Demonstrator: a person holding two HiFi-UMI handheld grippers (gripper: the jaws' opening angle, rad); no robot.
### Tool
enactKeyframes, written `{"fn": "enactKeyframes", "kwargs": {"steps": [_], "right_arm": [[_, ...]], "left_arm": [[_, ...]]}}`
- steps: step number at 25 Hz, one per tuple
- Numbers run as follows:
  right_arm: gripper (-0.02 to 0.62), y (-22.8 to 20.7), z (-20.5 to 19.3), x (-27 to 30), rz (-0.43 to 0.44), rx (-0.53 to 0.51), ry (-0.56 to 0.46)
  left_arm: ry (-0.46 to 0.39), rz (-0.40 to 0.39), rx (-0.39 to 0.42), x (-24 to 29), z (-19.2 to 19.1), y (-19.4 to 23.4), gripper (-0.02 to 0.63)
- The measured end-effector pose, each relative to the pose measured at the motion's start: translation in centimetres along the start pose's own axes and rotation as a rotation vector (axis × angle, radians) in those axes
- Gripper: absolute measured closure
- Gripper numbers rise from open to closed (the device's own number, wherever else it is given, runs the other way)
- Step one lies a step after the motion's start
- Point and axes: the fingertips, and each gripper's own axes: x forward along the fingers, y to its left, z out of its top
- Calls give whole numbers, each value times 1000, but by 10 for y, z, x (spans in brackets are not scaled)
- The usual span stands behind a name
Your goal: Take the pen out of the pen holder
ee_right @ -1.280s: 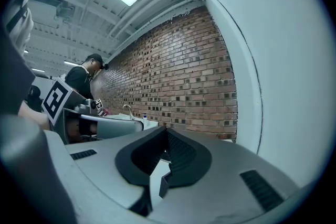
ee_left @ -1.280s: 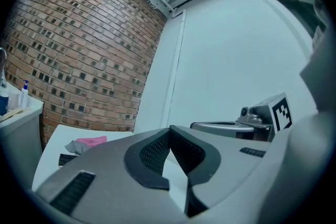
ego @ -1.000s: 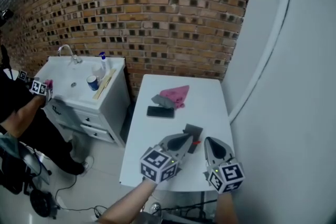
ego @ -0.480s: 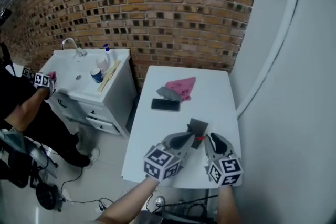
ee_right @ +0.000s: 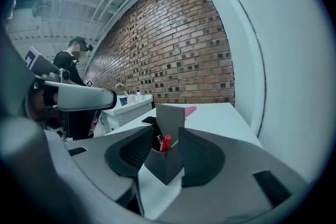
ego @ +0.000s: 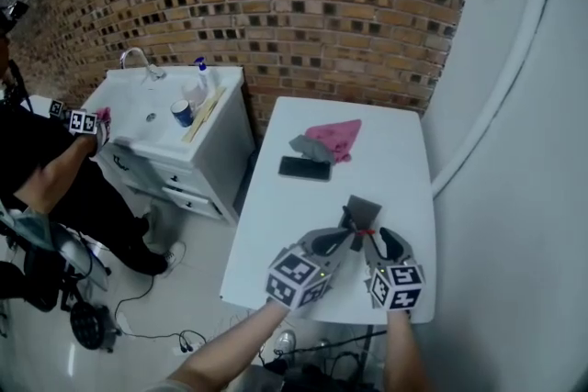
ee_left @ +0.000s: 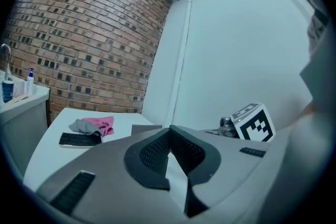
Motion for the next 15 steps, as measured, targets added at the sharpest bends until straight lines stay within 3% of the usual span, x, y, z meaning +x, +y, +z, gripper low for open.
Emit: {"fn": "enactKeyframes", "kwargs": {"steps": [11,15], "right_arm": [[442,5,-19,20,51,4,38],[534,3,-23,21,36,-13,37]], "left_arm": [[37,12,-25,3,-18,7,604],[56,23,-30,2,-25,13,604]]}}
